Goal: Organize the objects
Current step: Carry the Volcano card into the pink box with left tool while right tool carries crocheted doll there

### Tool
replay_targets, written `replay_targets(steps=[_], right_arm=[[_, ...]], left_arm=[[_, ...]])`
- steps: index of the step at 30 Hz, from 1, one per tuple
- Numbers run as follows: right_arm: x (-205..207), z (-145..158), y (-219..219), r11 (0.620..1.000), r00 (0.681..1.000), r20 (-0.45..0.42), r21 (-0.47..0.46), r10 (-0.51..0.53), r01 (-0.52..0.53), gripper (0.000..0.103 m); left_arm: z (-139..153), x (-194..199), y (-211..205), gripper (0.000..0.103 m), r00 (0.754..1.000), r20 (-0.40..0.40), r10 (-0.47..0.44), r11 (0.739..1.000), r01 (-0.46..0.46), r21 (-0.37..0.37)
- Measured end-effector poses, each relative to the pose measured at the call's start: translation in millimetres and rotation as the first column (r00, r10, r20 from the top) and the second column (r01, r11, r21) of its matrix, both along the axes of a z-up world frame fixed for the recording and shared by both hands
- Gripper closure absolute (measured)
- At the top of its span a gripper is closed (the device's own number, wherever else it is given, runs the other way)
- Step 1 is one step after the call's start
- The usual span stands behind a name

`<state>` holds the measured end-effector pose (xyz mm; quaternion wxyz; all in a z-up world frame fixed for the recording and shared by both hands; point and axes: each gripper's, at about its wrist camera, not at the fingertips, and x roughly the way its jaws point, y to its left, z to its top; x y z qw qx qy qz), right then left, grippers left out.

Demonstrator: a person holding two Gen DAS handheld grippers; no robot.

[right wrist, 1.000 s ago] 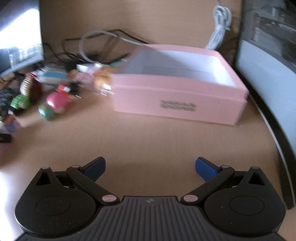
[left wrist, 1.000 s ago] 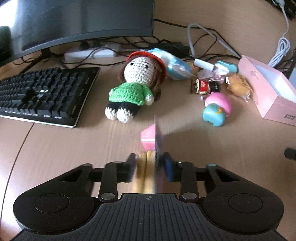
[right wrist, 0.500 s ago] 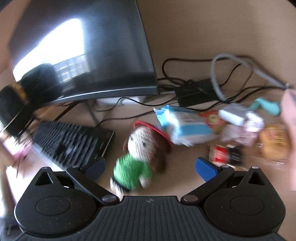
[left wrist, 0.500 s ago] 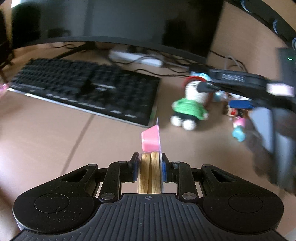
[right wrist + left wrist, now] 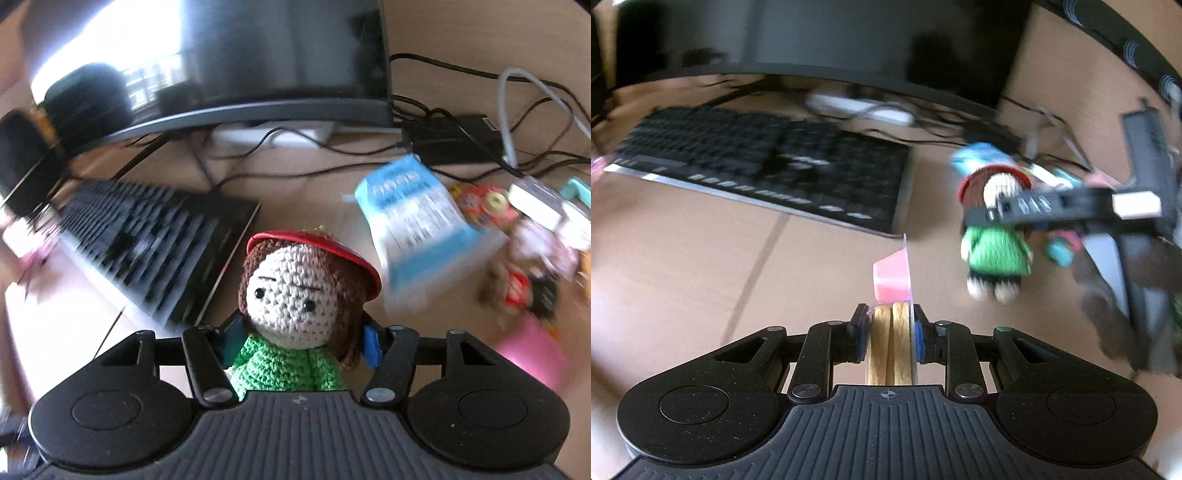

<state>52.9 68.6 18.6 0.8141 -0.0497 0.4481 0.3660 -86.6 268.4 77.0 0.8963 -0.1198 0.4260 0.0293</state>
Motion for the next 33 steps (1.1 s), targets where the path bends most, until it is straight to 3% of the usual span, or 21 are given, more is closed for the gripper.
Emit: replay_targets(steps=[3, 6, 10, 16, 19, 23, 26, 29, 31, 33], right_arm=[[-25, 13, -50, 0.999, 1.0, -0.013, -0.035, 0.006, -0.006, 0.041], [-43, 27, -106, 0.995, 0.998, -0.014, -0.089, -0.055, 0.053, 0.041], [-58, 53, -182, 0.968, 0.978, 0.086, -0.15, -0.189, 0.201, 0.041], [-70, 88, -283, 0.914, 0.906, 0.188, -0.08, -0.378, 0.398, 0.041], [-80, 89, -317, 0.895, 0.873, 0.258, -0.057, -0.414, 0.441, 0.041], [-84, 78, -348, 0.889, 0.867, 0.223, -0.011, -0.445, 0.458, 0.041], [-82, 69, -362, 0.885, 0.86, 0.229, 0.009, -0.455, 0.466, 0.041], [-78, 64, -378, 0.875, 0.853, 0.207, 0.033, -0.479, 0.483, 0.041], [-76, 59, -387, 0.866, 0.845, 0.201, 0.041, -0.496, 0.499, 0.041], [-74, 53, -392, 0.856, 0.837, 0.191, 0.036, -0.513, 0.516, 0.041]], left_arm=[[1, 9, -23, 0.077, 0.995, 0.005, -0.095, 0.995, 0.095, -0.025], [2, 22, -57, 0.077, 0.979, 0.01, -0.203, 0.977, 0.203, -0.063], [7, 46, -108, 0.077, 0.95, 0.031, -0.31, 0.945, 0.312, -0.098], [34, 97, -185, 0.077, 0.907, 0.116, -0.404, 0.902, 0.416, -0.112], [47, 134, -230, 0.077, 0.884, 0.161, -0.44, 0.89, 0.452, -0.052], [55, 185, -284, 0.077, 0.871, 0.187, -0.454, 0.884, 0.466, -0.023], [51, 222, -323, 0.077, 0.879, 0.219, -0.422, 0.9, 0.435, -0.012], [34, 252, -345, 0.076, 0.889, 0.229, -0.395, 0.902, 0.423, -0.088], [14, 269, -358, 0.076, 0.908, 0.176, -0.38, 0.911, 0.4, -0.102], [-4, 278, -370, 0.076, 0.926, 0.121, -0.358, 0.93, 0.365, -0.044]])
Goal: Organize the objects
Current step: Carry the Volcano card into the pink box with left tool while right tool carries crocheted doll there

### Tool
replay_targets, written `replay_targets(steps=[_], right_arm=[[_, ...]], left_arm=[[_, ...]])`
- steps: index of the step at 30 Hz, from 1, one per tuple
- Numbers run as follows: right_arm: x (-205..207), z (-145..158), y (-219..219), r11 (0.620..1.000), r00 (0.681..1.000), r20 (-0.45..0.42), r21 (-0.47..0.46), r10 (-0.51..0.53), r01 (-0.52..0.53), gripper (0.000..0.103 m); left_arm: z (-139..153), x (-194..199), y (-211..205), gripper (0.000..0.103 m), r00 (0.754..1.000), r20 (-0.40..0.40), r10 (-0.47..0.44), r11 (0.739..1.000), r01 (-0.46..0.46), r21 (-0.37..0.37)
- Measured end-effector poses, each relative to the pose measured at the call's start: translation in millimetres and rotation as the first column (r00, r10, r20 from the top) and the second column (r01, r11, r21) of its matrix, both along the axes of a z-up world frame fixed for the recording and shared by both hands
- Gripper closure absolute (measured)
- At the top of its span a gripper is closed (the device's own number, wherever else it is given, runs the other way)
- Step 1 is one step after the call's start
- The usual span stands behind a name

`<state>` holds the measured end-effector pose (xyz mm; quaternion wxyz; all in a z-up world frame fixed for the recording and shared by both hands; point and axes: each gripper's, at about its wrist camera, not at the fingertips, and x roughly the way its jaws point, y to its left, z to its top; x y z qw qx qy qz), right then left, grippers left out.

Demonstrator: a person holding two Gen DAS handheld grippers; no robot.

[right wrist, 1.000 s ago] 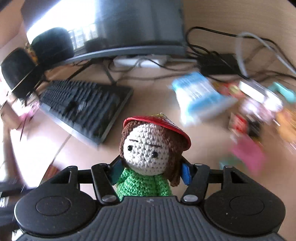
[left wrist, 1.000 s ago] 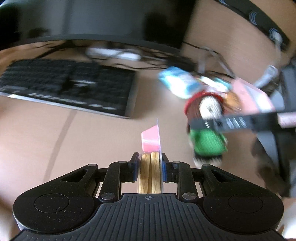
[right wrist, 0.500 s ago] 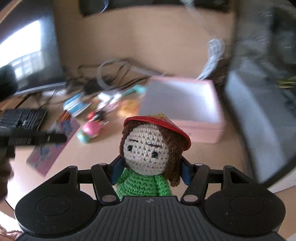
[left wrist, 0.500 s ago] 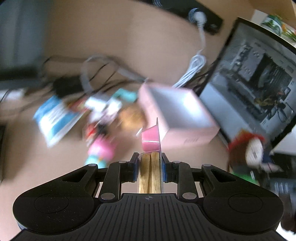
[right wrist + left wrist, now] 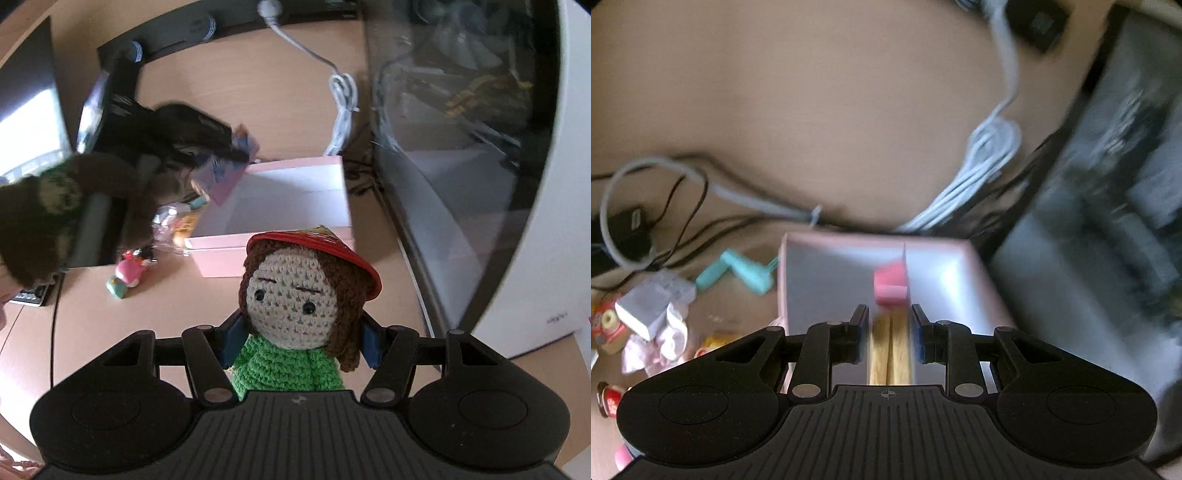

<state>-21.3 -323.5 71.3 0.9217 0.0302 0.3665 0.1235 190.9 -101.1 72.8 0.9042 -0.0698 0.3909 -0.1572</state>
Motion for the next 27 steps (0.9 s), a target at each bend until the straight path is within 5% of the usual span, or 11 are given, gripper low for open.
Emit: replay_targets(steps=[3, 9, 14, 18, 24, 27], right_arm=[[4, -6, -10, 1.0, 1.0, -0.02, 0.009, -0.005, 0.005, 0.041], [33, 11, -6, 0.998, 0.999, 0.024, 0.056, 0.039, -0.04, 0.041], [101, 39, 22, 0.989, 0.994, 0.099, 0.136, 0.053, -0.066, 0.041], [173, 39, 59, 0.996, 0.993, 0.113, 0.079, 0.039, -0.048, 0.041], [243, -12, 100, 0.992, 1.0, -0.011, -0.126, 0.01, -0.011, 0.041], [256, -36, 112, 0.994, 0.99, -0.139, -0.096, 0.032, -0.046, 0.041]], left_arm=[[-15, 3, -2, 0.076, 0.999, -0.02, 0.038, 0.997, -0.036, 0.068], [9, -28, 42, 0.076, 0.993, 0.016, 0.116, 0.989, -0.114, -0.093], [14, -74, 88, 0.076, 0.995, -0.012, 0.101, 0.987, -0.102, -0.127], [0, -119, 134, 0.076, 0.988, -0.059, 0.144, 0.978, -0.151, -0.141], [-25, -169, 200, 0.076, 0.954, -0.177, 0.242, 0.933, -0.279, -0.225], [-36, -188, 230, 0.076, 0.931, -0.22, 0.292, 0.904, -0.344, -0.255]])
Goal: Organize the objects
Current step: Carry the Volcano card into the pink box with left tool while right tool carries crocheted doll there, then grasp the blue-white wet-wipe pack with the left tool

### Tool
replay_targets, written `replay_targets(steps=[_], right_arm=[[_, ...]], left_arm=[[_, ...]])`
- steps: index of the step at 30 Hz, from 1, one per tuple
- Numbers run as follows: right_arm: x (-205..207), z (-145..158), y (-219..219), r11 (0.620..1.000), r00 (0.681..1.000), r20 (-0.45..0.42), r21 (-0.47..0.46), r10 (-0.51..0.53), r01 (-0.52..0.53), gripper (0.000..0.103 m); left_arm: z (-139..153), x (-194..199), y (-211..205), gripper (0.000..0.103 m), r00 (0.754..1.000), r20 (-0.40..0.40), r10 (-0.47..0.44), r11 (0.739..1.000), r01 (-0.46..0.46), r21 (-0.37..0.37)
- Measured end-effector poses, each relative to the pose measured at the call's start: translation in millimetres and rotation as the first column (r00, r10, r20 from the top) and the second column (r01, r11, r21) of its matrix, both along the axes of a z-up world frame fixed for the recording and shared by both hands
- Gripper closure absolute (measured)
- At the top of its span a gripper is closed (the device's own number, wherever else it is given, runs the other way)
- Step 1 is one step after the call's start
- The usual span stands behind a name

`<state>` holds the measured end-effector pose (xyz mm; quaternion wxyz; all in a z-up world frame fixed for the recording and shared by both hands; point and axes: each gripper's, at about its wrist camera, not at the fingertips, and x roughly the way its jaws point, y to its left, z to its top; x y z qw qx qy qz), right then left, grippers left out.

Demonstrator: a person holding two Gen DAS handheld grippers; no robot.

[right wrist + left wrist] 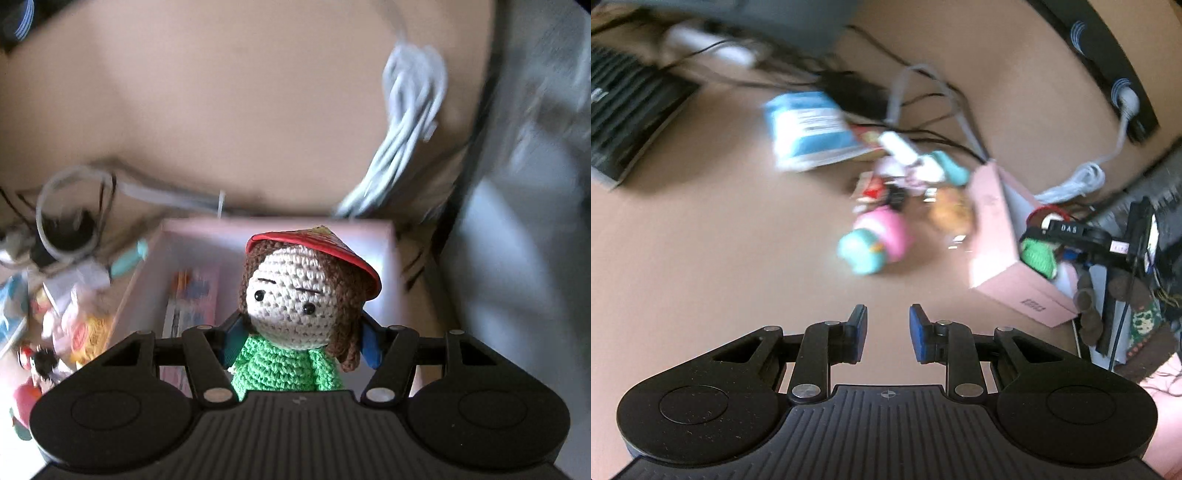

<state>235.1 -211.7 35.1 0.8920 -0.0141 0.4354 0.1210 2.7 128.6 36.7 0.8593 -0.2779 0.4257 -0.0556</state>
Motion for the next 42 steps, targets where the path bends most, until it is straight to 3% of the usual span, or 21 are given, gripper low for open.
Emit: replay_targets(steps=[4, 11, 14, 18, 23, 25, 28, 32, 34, 39, 42], right_arm=[[2, -15, 12, 0.999, 0.998, -0.059, 0.042, 0.013, -0.01, 0.041], [-9, 1, 12, 0.998, 1.0, -0.016, 0.059, 0.0, 0.001, 0.032], [-39, 27, 4, 0.998, 0.997, 0.077, 0.061, -0.023, 0.018, 0.018], [-101, 59, -5, 0.998, 0.979, 0.204, 0.05, 0.022, -0.033, 0.016], [-166, 65, -8, 0.997, 0.963, 0.261, 0.0, 0.073, -0.076, 0.005], [-183, 61, -9, 0.997, 0.965, 0.249, -0.024, 0.08, -0.077, 0.005], [-200, 50, -6, 0.996, 0.974, 0.209, -0.034, 0.083, -0.078, 0.005], [-211, 39, 0, 0.997, 0.983, 0.172, -0.047, 0.07, -0.063, 0.005], [-214, 39, 3, 0.997, 0.983, 0.167, -0.039, 0.072, -0.067, 0.005], [-219, 36, 9, 0.996, 0.985, 0.154, -0.059, 0.077, -0.069, 0.005], [-220, 32, 10, 0.996, 0.989, 0.13, -0.061, 0.074, -0.067, 0.005]], left_arm=[[3, -17, 19, 0.076, 0.999, 0.036, 0.019, 1.0, -0.02, 0.022], [2, -19, 32, 0.076, 1.0, 0.022, 0.019, 0.999, -0.02, 0.047], [3, -11, 25, 0.076, 0.999, 0.034, -0.002, 0.997, -0.001, 0.079], [12, 14, 7, 0.075, 0.996, 0.07, -0.058, 0.985, 0.046, 0.166], [29, 52, -21, 0.071, 0.979, 0.11, -0.169, 0.956, 0.136, 0.258], [35, 69, -12, 0.072, 0.985, 0.131, -0.113, 0.95, 0.068, 0.306], [33, 101, 23, 0.071, 0.992, 0.086, 0.095, 0.974, -0.11, 0.198], [21, 141, 45, 0.071, 0.965, 0.024, 0.261, 0.959, -0.262, 0.107], [16, 158, 44, 0.071, 0.957, 0.01, 0.289, 0.947, -0.287, 0.144], [11, 181, 23, 0.071, 0.964, 0.067, 0.257, 0.912, -0.265, 0.314], [8, 189, 17, 0.067, 0.961, 0.08, 0.264, 0.884, -0.275, 0.379]])
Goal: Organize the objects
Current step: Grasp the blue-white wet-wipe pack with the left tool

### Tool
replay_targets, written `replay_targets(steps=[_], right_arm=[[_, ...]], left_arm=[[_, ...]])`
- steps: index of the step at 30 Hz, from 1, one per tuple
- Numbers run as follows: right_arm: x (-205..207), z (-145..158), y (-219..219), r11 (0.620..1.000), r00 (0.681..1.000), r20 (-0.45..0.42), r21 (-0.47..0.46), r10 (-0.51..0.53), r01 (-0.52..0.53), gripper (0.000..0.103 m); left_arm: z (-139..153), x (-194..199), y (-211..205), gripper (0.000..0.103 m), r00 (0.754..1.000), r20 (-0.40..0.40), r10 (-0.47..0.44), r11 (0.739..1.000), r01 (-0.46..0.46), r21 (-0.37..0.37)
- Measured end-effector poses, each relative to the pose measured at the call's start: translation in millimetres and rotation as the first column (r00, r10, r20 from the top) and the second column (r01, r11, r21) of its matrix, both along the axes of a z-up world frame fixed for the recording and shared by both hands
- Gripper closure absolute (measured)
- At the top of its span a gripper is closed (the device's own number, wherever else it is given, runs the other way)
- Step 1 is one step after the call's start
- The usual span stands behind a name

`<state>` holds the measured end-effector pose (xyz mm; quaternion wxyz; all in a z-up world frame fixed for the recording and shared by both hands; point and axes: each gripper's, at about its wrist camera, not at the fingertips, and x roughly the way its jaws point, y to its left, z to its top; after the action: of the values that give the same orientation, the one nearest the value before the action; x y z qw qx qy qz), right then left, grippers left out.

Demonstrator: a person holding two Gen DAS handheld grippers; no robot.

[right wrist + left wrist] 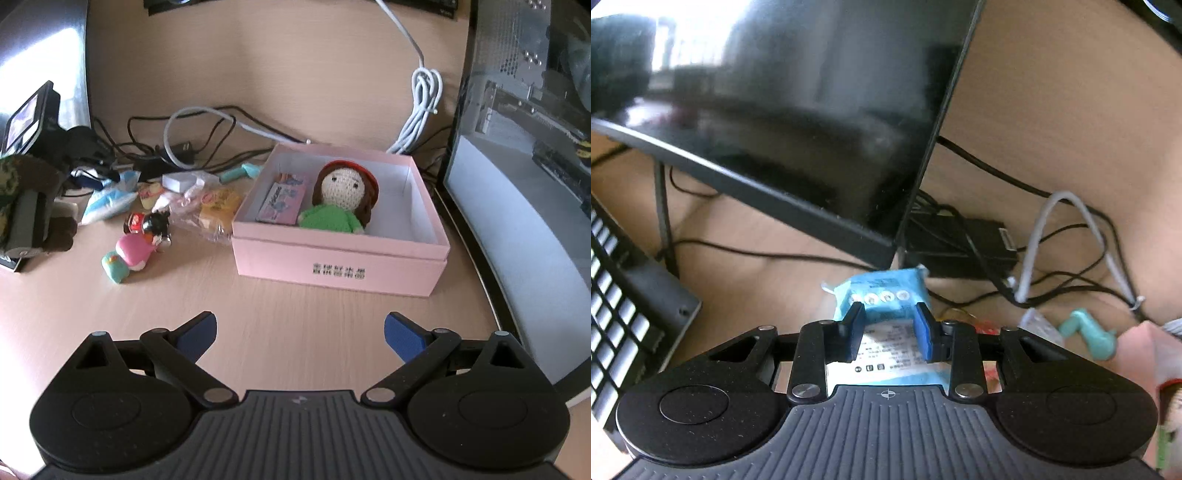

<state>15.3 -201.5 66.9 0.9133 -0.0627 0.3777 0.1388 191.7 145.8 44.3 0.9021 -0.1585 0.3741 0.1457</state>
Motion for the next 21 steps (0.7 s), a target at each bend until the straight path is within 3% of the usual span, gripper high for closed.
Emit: replay_targets(steps=[5, 6, 7, 10, 18, 21], right_arm=[[-7, -4, -2, 1.0, 1.0, -0.014, -0.001, 0.006, -0.006, 0.005], [-9, -4, -3, 1.0, 1.0, -0.016, -0.002, 0.007, -0.007, 0.005], [-11, -5, -4, 1.0, 1.0, -0.019, -0.003, 0.008, -0.008, 0.005], [-15, -7, -9, 1.0, 1.0, -0.023, 0.002, 0.008, -0.008, 0.005], [-11, -12, -18, 1.0, 0.999, -0.049, 0.029, 0.013, -0.011, 0.005], [-8, -12, -14, 0.998, 0.998, -0.054, 0.041, 0.04, -0.038, 0.005]], left_arm=[[0, 14, 7, 0.066, 0.999, -0.031, 0.04, 0.999, -0.039, 0.037], [-1, 15, 9, 0.059, 0.998, -0.036, 0.051, 0.998, -0.05, 0.028], [-3, 15, 12, 0.045, 0.996, -0.048, 0.07, 0.997, -0.069, 0.017], [-8, 1, 22, 0.028, 0.991, -0.065, 0.114, 0.992, -0.118, -0.052], [-7, -51, 1, 0.027, 0.995, -0.081, -0.061, 0.997, 0.057, -0.051], [-16, -67, -12, 0.027, 0.982, -0.144, -0.122, 0.992, 0.115, -0.059]])
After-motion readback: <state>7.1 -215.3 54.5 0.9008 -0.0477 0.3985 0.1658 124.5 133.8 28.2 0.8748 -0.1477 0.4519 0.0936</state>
